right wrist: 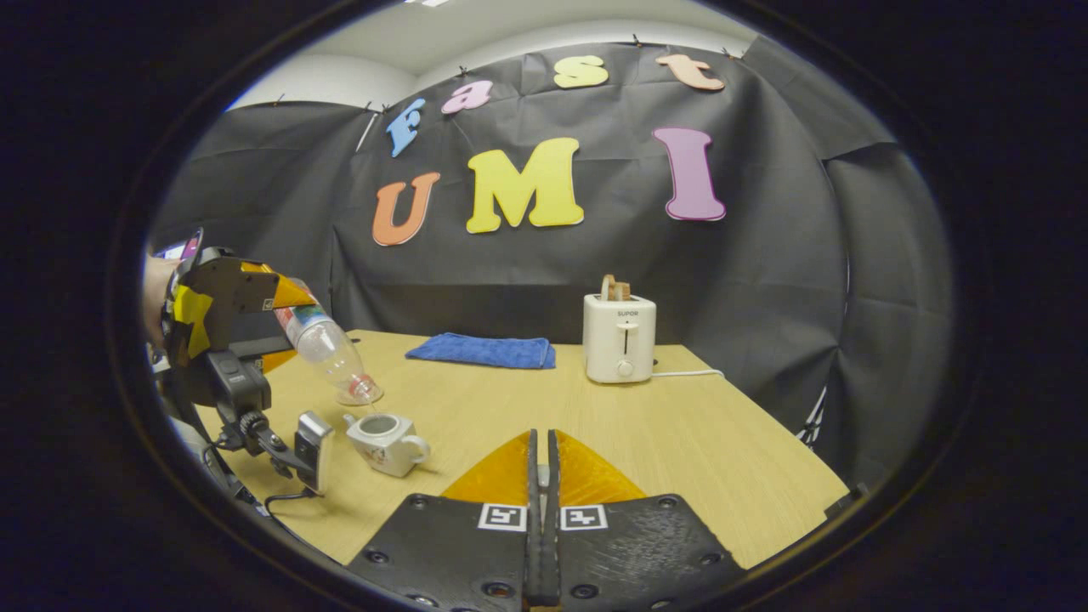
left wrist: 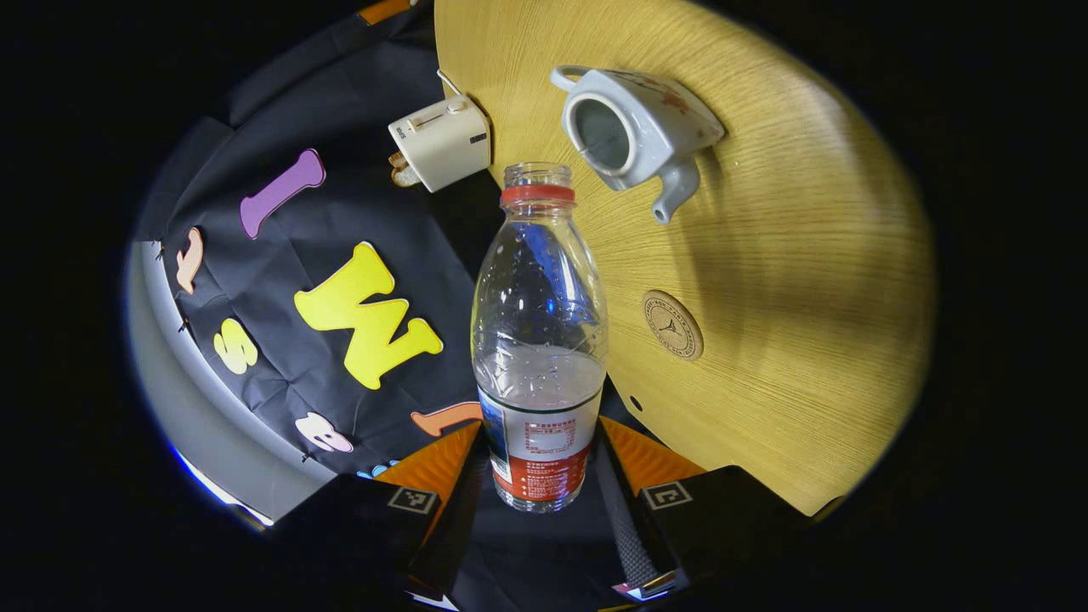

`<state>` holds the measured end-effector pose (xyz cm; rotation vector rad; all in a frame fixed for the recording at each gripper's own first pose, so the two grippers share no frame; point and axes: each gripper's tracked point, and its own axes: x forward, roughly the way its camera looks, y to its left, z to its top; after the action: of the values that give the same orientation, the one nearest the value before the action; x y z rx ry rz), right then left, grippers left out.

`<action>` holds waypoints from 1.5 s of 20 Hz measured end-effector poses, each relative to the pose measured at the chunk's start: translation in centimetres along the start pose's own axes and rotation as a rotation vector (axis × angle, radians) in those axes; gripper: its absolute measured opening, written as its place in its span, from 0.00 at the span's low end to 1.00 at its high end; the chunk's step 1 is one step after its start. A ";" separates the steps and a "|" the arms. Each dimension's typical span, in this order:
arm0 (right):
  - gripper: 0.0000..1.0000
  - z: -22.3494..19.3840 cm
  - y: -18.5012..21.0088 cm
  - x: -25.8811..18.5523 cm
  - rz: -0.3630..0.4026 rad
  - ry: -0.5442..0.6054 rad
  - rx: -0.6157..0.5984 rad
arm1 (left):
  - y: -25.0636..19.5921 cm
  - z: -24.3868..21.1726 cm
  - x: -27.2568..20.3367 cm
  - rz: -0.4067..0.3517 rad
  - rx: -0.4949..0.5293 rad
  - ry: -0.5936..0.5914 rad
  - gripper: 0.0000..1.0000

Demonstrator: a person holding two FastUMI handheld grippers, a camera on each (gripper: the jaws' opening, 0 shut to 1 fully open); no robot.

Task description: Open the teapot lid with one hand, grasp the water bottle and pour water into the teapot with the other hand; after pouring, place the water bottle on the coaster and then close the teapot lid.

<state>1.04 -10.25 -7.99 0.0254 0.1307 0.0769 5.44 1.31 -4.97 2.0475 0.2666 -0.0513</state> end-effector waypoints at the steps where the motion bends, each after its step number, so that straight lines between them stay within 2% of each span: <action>1: 0.00 0.0 0.0 0.0 0.000 0.000 0.000 | 0.0 0.0 0.1 -0.004 -0.003 -0.004 0.72; 7: 0.00 0.1 -0.3 -0.2 -0.010 -0.001 0.000 | -0.3 0.0 0.5 -0.009 -0.052 -0.023 0.72; 10: 0.00 0.2 -0.3 -0.3 -0.012 -0.003 0.001 | -1.7 0.2 0.7 -0.064 -0.182 -0.051 0.72; 13: 0.00 0.4 -0.2 -0.4 -0.015 -0.004 0.003 | -2.8 0.7 1.1 -0.086 -0.338 -0.094 0.72; 15: 0.00 0.8 0.0 -0.4 -0.017 -0.009 0.004 | -3.9 0.7 1.1 -0.111 -0.491 -0.121 0.72; 19: 0.00 1.1 0.8 -0.4 -0.011 -0.008 0.011 | -7.6 0.4 1.2 -0.240 -0.956 -0.130 0.72; 25: 0.00 2.1 2.5 -0.3 0.002 -0.019 0.003 | -6.9 -0.3 0.7 -0.322 -1.603 -0.194 0.73; 27: 0.00 2.3 3.3 -0.2 0.010 -0.024 -0.002 | -5.5 -1.0 0.6 -0.319 -1.763 -0.217 0.73; 30: 0.00 2.5 4.2 0.0 0.020 -0.026 -0.004 | -3.9 -1.5 0.6 -0.243 -1.887 -0.272 0.73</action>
<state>1.06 -6.07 -5.35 0.0240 0.1047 0.0969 5.13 4.45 -7.74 0.1232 0.2195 -0.1499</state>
